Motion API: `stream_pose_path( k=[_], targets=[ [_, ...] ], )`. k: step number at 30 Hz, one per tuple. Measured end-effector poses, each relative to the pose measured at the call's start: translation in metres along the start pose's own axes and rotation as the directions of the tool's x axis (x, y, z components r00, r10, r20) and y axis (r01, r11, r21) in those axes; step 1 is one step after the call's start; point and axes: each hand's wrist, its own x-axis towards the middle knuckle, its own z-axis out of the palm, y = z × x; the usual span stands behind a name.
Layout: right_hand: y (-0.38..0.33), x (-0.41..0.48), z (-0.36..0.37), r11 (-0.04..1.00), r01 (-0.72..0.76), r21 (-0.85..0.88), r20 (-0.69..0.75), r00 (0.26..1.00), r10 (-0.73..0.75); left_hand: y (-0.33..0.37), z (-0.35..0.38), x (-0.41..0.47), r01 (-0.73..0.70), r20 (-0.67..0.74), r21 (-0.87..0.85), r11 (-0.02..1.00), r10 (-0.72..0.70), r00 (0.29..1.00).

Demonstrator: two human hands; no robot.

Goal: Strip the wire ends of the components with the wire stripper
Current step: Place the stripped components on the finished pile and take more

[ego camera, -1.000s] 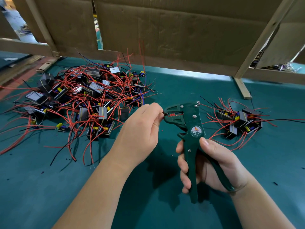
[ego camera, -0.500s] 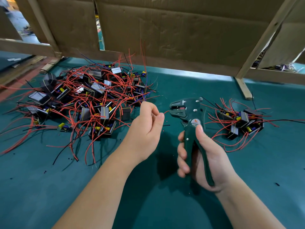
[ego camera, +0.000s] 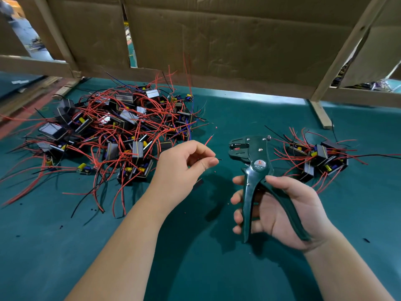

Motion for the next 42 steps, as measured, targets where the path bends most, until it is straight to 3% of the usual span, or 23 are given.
stream_pose_path(
  k=[6, 12, 25, 42],
  targets=[
    [-0.004, -0.005, 0.001, 0.996, -0.079, 0.033, -0.019, 0.997, 0.08, 0.001, -0.005, 0.004, 0.06, -0.016, -0.197, 0.979, -0.064, 0.998],
    [0.0, -0.005, 0.006, 0.998, -0.063, 0.03, 0.179, 0.982, 0.057, 0.006, -0.005, 0.004, 0.096, -0.003, -0.273, 0.957, -0.1, 0.995],
    [0.005, -0.005, 0.004, 0.998, -0.043, -0.04, 0.207, 0.977, 0.05, 0.015, 0.002, 0.0, 0.049, -0.084, -0.196, 0.979, -0.067, 0.994],
    [0.005, -0.004, 0.005, 0.998, -0.063, -0.009, 0.18, 0.982, 0.063, 0.014, 0.005, -0.003, -0.027, -0.115, -0.142, 0.989, 0.01, 0.993]
  ],
)
